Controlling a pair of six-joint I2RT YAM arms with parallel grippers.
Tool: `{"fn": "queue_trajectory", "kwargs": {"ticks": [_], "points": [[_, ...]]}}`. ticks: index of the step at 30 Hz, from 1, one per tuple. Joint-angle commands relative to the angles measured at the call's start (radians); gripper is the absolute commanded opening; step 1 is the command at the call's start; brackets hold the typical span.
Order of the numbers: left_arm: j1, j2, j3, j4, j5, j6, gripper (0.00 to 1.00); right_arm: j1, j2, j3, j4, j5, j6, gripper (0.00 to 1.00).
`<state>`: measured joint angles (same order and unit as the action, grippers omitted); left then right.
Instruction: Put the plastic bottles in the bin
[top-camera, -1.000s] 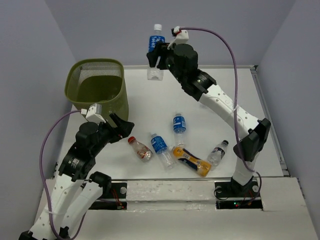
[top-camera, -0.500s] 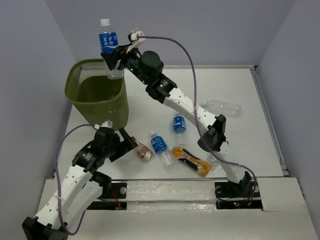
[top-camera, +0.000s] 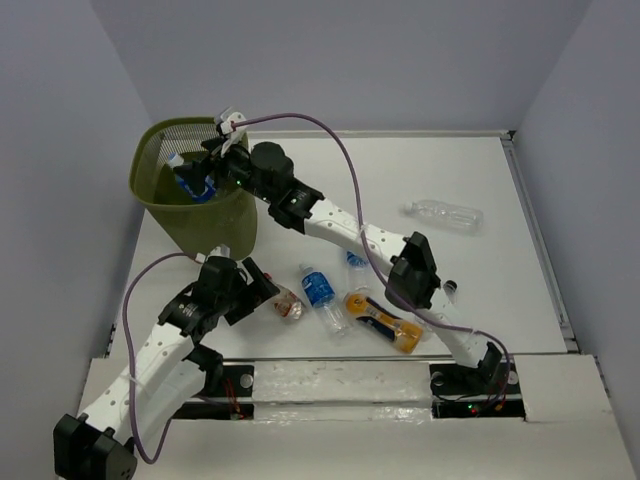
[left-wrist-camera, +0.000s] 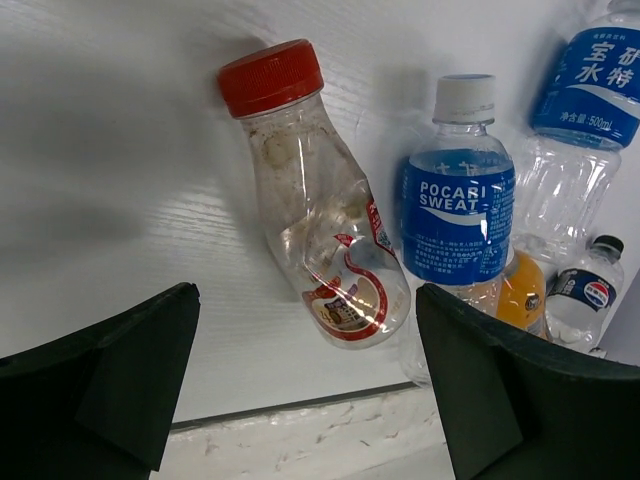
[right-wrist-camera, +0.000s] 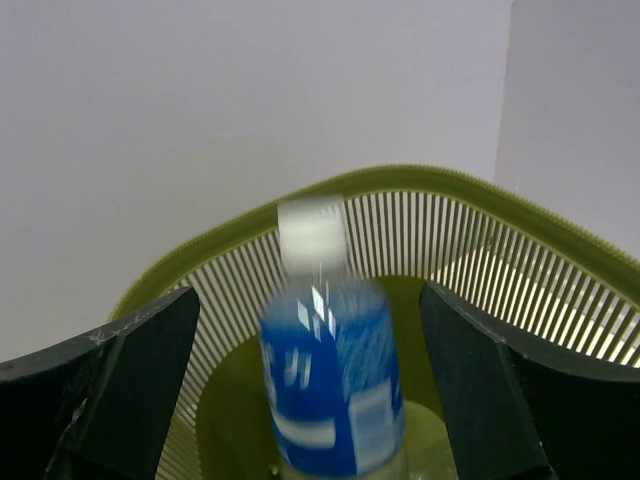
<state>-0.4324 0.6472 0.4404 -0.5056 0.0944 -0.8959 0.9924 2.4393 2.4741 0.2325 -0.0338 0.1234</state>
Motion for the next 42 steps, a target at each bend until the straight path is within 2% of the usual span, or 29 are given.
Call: {"fn": "queue_trajectory", "kwargs": {"ticks": [1,6,8,9,11,13,16,17,21,23,25,27,34,35,37,38,42], "points": [[-0.005,-0.012,-0.022,0.081,-0.025,-0.038,0.99,0.012,-0.180,-0.093,0.047,-0.038,-0.007,0.97],[-0.008,0.026,-0.049,0.134,-0.059,-0.057,0.99,0.012,-0.409,-0.390,0.067,-0.045,0.024,0.98],[-0.008,0.054,-0.055,0.165,-0.074,-0.055,0.99,0.012,-0.566,-0.609,0.091,-0.028,0.057,0.91],[-0.006,0.061,-0.061,0.188,-0.084,-0.055,0.99,0.012,-0.682,-0.777,0.108,-0.014,0.077,0.86],[-0.008,0.084,-0.071,0.211,-0.091,-0.061,0.99,0.012,-0.791,-0.942,0.113,0.012,0.110,0.78],[-0.008,0.101,-0.092,0.251,-0.128,-0.061,0.99,0.012,-0.928,-1.157,0.108,0.029,0.134,0.78],[-0.012,0.155,-0.108,0.283,-0.151,-0.063,0.96,0.022,-1.038,-1.335,0.018,0.095,0.159,0.79],[-0.012,0.166,-0.109,0.291,-0.157,-0.063,0.94,0.022,-1.057,-1.362,-0.017,0.103,0.177,0.79],[-0.014,0.207,-0.098,0.331,-0.188,-0.055,0.74,0.022,-1.106,-1.467,-0.160,0.133,0.214,0.83],[-0.014,0.238,-0.089,0.360,-0.200,-0.040,0.68,0.022,-1.093,-1.486,-0.223,0.169,0.214,0.89],[-0.014,0.265,-0.077,0.380,-0.208,-0.023,0.68,0.022,-1.070,-1.479,-0.310,0.196,0.211,0.93],[-0.014,0.310,-0.062,0.394,-0.213,-0.017,0.63,0.022,-1.028,-1.460,-0.357,0.210,0.213,0.96],[-0.017,0.403,-0.043,0.435,-0.197,-0.006,0.62,0.022,-0.906,-1.431,-0.427,0.224,0.232,0.96],[-0.017,0.410,-0.043,0.438,-0.197,-0.005,0.58,0.022,-0.893,-1.423,-0.435,0.216,0.237,0.96],[-0.019,0.416,-0.042,0.443,-0.203,-0.001,0.40,0.022,-0.875,-1.419,-0.440,0.213,0.243,0.96],[-0.019,0.413,-0.040,0.441,-0.208,0.000,0.36,0.022,-0.856,-1.414,-0.440,0.209,0.248,0.95],[-0.019,0.373,-0.023,0.395,-0.232,0.020,0.29,0.022,-0.820,-1.394,-0.440,0.190,0.255,0.93]]}}
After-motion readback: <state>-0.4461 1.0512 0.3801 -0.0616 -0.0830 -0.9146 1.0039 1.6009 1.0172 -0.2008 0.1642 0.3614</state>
